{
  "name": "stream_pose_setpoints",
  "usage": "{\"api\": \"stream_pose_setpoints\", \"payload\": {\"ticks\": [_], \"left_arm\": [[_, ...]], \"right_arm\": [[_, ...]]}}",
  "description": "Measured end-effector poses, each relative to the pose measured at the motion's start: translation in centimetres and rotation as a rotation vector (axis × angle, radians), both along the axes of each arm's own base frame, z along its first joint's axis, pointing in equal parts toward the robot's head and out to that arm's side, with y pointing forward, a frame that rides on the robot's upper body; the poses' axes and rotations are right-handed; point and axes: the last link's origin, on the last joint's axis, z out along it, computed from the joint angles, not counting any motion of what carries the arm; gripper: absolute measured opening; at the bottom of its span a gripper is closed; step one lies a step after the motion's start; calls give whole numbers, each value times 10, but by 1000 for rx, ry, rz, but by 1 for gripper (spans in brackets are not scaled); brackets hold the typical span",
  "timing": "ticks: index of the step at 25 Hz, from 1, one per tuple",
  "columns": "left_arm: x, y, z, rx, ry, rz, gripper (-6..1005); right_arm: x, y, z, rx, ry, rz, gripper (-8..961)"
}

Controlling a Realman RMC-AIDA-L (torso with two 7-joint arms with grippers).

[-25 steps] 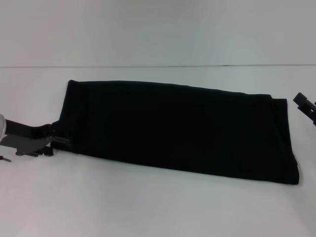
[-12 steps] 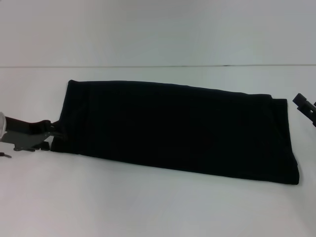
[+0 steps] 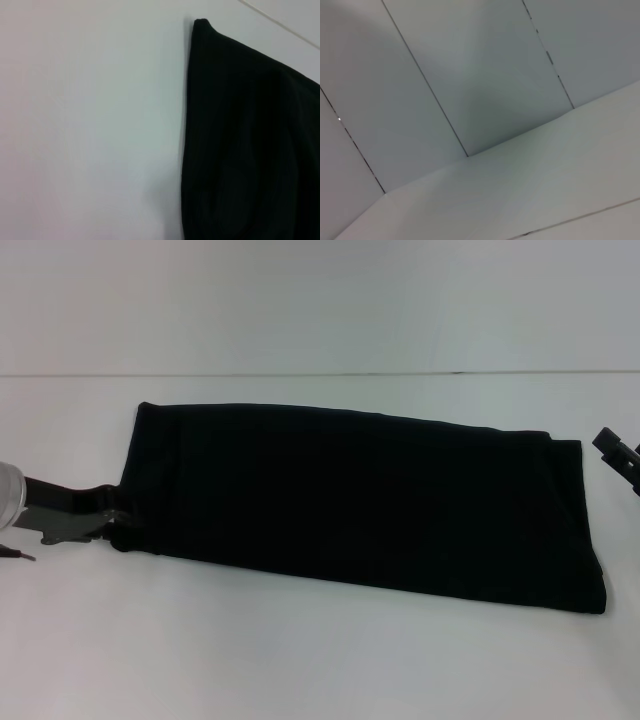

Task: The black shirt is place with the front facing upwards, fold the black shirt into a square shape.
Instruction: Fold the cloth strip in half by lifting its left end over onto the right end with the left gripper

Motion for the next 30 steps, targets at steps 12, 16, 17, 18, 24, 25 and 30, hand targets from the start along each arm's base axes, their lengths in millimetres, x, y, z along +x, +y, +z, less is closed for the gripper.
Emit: {"api": "stream_pose_setpoints", "payload": {"ticks": [12,16,17,18,24,25,30], "left_arm": [[8,3,2,41,-70,-47,185],[16,4,0,33,-99,-71,102],[18,5,0,35,-113,-77,81],[20,6,0,39,-126,-84,60],[17,5,3,55,-128,-93,66],[14,4,4,62,-126,-87,68],[6,-1,18,91,-111,-79,73]], "right_arm": [[2,-2,0,3,8,-9,885],[2,-2,-1,2,10,-11,885],[2,-2,-1,3,11,-11,885],[2,-2,-1,3,11,-11,885],[2,-2,-1,2,11,-14,885],[2,-2,-1,2,11,-14,885],[1,-1,-2,1,10,-11,885]]}}
